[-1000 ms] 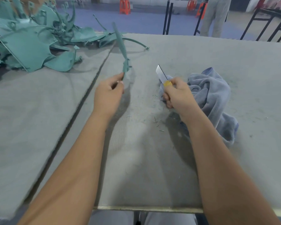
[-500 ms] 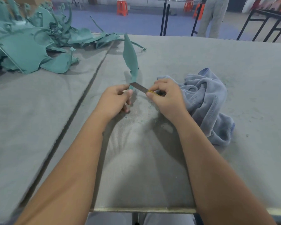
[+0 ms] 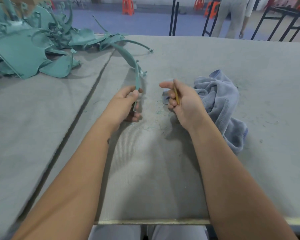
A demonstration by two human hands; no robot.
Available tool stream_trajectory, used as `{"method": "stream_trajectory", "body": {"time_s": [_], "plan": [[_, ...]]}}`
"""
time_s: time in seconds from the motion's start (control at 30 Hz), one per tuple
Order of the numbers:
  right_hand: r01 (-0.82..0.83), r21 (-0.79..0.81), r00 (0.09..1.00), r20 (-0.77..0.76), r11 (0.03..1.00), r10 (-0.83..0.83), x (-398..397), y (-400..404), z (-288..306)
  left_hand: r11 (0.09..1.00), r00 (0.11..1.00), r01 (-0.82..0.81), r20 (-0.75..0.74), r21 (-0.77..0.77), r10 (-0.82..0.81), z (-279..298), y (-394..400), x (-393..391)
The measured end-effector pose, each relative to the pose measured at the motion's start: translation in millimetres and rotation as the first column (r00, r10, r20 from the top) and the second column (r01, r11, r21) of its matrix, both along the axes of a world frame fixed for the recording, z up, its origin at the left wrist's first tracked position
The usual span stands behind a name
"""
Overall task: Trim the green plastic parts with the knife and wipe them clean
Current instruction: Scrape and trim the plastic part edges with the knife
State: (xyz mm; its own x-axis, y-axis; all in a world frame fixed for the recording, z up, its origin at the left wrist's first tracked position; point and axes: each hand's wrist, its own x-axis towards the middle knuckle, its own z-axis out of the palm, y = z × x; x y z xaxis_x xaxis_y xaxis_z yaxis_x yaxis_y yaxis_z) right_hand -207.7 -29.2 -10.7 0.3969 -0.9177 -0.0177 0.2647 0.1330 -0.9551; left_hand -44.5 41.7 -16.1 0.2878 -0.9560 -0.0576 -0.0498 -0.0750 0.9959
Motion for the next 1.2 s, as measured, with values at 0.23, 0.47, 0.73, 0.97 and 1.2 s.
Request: {"method": "stream_trajectory", "body": {"time_s": [0.23, 0.47, 0.73, 0.97, 1.2], "plan": [[-0.158, -0.073, 0.977, -0.159, 0.985, 0.145, 10.1, 12.2, -6.3, 0.998, 0.995, -0.066, -0.069, 0.007, 0.067, -2.6, -7.0, -4.9], [-0.178, -0.115, 0.963, -0.225, 0.977, 0.149, 17.5, 17.6, -11.1, 0.995, 0.993, 0.042, -0.108, -0.086, -0.051, -2.9, -4.6, -8.7], [-0.138, -0.200, 0.961, -0.265, 0.970, 0.082, 21.9, 22.6, -10.1, 0.985, 0.992, 0.077, 0.114, -0.152, -0.060, 0.3, 1.9, -13.6], [0.002, -0.281, 0.964, -0.255, 0.960, -0.077, 28.0, 21.9, -18.7, 0.990, 0.990, 0.007, 0.142, -0.137, 0.013, -4.9, -0.7, -16.2], [0.174, -0.170, 0.968, -0.150, 0.970, -0.200, 29.7, 15.8, -19.7, 0.987, 0.977, -0.048, 0.198, -0.156, 0.079, -14.0, -7.5, -12.5]]}}
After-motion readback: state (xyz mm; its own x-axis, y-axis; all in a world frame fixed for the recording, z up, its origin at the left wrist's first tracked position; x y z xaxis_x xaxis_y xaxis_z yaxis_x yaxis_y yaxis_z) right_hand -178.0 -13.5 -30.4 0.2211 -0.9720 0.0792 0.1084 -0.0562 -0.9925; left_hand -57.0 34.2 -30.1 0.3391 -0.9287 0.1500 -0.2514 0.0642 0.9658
